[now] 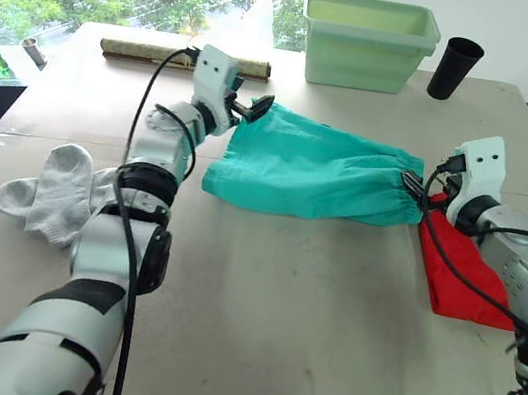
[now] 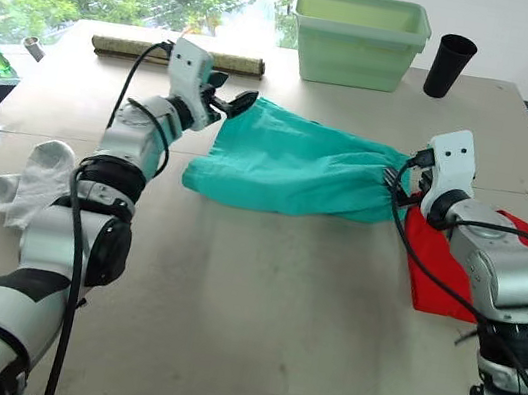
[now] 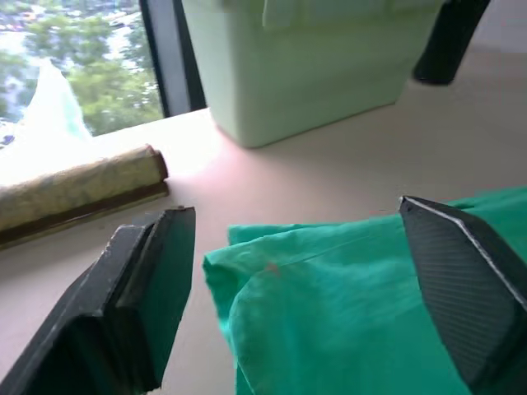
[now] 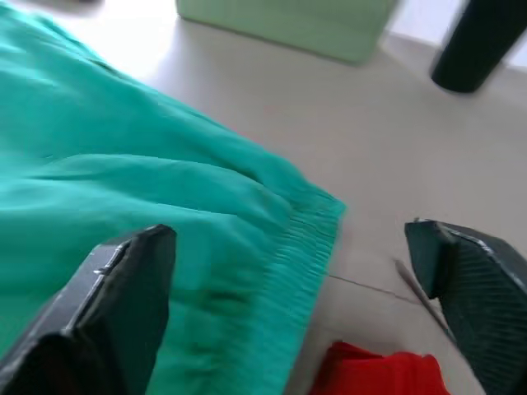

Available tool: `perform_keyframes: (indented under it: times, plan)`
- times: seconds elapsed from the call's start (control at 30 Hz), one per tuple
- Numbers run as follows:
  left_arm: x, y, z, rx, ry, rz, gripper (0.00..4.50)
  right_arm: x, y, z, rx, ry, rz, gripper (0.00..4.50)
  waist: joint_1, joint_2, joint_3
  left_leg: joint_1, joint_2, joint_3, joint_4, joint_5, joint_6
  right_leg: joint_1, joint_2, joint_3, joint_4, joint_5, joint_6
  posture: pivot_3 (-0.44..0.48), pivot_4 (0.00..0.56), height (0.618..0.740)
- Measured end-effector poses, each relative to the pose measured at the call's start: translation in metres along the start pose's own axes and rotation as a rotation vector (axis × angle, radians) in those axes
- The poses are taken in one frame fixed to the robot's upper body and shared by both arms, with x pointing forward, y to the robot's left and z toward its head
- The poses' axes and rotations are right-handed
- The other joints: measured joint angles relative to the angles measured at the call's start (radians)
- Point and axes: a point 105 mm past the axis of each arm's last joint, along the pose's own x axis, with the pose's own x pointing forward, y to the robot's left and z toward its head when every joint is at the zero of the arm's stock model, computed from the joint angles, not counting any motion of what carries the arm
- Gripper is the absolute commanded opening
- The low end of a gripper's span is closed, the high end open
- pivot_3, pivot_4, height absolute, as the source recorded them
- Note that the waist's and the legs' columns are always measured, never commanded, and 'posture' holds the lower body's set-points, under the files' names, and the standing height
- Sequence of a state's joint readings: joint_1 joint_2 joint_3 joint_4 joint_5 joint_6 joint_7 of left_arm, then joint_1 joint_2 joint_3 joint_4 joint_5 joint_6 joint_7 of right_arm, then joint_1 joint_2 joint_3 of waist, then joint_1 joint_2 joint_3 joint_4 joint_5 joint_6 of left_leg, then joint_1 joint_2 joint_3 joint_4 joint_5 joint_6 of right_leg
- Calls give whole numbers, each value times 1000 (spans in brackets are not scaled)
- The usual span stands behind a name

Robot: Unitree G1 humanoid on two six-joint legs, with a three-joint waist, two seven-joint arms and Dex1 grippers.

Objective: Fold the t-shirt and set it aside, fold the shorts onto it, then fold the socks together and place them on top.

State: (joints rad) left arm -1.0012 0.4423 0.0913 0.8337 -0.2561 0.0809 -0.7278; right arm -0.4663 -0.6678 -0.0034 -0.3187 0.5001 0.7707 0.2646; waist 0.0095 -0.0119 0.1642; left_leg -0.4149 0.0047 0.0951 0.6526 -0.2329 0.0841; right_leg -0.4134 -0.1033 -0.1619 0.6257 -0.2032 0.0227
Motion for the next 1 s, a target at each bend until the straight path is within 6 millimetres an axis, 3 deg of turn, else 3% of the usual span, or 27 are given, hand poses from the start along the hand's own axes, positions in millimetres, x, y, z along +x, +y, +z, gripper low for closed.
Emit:
perform_keyframes:
  times: [0.07, 0.13, 0.23, 0.3, 0.4, 0.5, 0.6, 0.77, 0.87, 0.93, 1.0]
  plan:
    - [-16, -9, 0, -14, 8, -93, 3957, -13, 11, 6, -60, -12, 74, 4455, -1, 0, 0, 1, 1, -1, 1, 0, 0, 1, 0, 0, 0, 0, 0, 0, 150, 727]
    - [-26, -16, 1, -20, 19, -153, 4473, -21, 16, 4, -83, 2, 119, 4500, 0, 0, 0, 0, 1, -1, 2, 0, 0, 1, 0, 0, 0, 0, 0, 0, 150, 727]
    - [-73, -34, -6, 69, 181, -362, 4490, -44, 34, -18, -162, 142, 313, 4500, -3, 1, 0, 2, 1, -2, 2, 0, 0, 1, 0, 0, 0, -1, 0, 0, 150, 727]
    - [-79, -48, -18, 144, 261, -451, 4490, -38, 34, -34, -238, 220, 358, 4500, 4, 1, 0, 2, 1, -2, 2, -3, -5, 1, -1, 0, 0, -2, -3, 0, 150, 727]
    - [-74, -64, -40, 192, 331, -514, 4490, -19, 37, -45, -282, 257, 397, 4500, 10, 1, 0, 0, 1, -2, 4, -5, -1, 0, -2, -2, 0, -3, -4, 0, 150, 727]
    - [-73, -66, -66, 278, 433, -540, 4490, -1, 36, -55, -320, 301, 409, 4500, 6, 1, 0, -1, 1, -2, 6, -3, -2, 1, -2, -2, 1, 0, -1, 0, 150, 727]
    - [-68, -59, -86, 342, 514, -528, 4500, 17, 32, -67, -331, 355, 400, 3736, 5, 1, 0, -3, 1, -1, 7, -1, 2, 1, -1, -2, 1, 2, -4, 0, 150, 727]
    - [-47, -53, -92, 455, 520, -532, 2285, 32, 21, -75, -392, 415, 410, 1342, 7, 0, -1, -2, 1, 0, 9, -1, 2, 2, 0, -3, 0, 0, 0, 0, 150, 727]
    - [-47, -53, -95, 351, 532, -559, 1030, 35, 23, -74, -376, 414, 471, 56, 2, 1, -1, -1, 2, 0, 11, -2, 3, 2, -1, -3, 2, 0, 0, 0, 150, 727]
    - [-68, -55, -94, 200, 552, -626, 113, 28, 32, -70, -355, 410, 568, 0, -9, 1, 0, -2, 4, 0, 11, -2, 3, 1, -1, -3, 2, 0, 0, 0, 150, 727]
    - [-101, -57, -94, 103, 600, -685, 49, 12, 42, -65, -360, 414, 684, 0, -23, 3, 1, -2, 4, -1, 10, -2, 3, 1, 0, -3, 2, 1, -3, 0, 150, 727]
